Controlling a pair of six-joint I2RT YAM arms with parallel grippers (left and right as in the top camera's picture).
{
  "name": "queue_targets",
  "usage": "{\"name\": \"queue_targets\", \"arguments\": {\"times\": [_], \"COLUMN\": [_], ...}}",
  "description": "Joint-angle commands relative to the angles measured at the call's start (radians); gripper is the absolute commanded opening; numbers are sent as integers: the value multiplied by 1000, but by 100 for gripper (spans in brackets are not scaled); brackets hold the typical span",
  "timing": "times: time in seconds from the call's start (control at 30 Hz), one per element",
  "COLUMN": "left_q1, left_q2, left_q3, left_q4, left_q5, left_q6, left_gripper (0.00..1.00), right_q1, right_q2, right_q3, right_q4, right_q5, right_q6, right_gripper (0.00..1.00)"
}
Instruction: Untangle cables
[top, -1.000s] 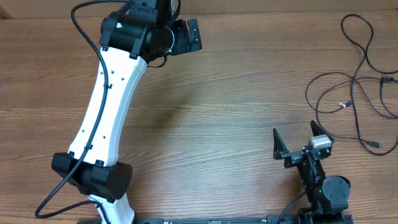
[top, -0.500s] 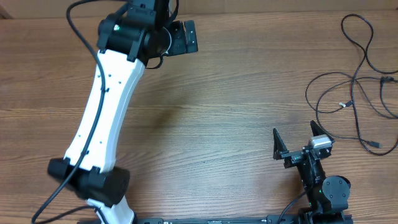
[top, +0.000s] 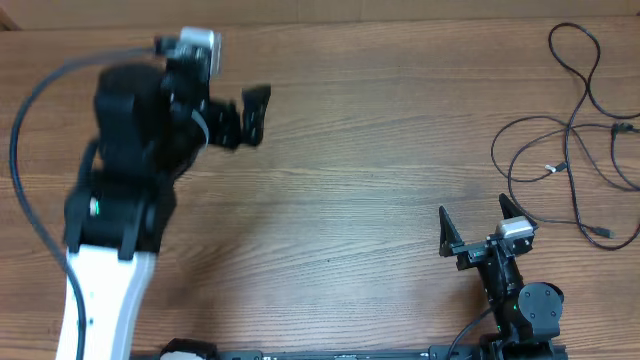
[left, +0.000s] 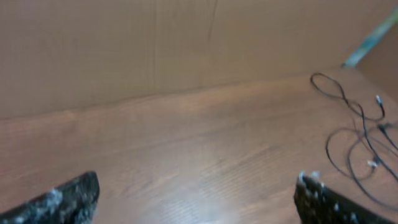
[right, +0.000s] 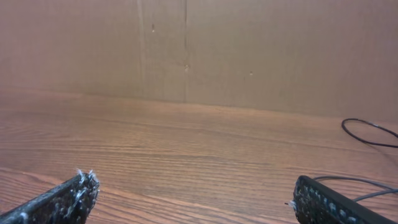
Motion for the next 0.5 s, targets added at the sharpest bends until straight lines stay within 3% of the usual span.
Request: {"name": "queue_targets", "arguments": {"times": [0.0,0.27,0.47], "left_q1": [48,76,76], "left_q2": [-165,-507,-729], "left_q3": [-230,-706,-985], "left_q4": [141,496,676], "left_q5": [56,88,27], "left_q6": [61,215,213], "left_gripper": [100,99,100], "right_q1": [5,5,5], "right_q2": [-9,-9,-9], "right_q3": [-11,-11,-11], "right_q4": [5,5,5], "right_q5": [-1,-1,-1], "right_q6": [7,7,7], "right_gripper": [100,100,100]}}
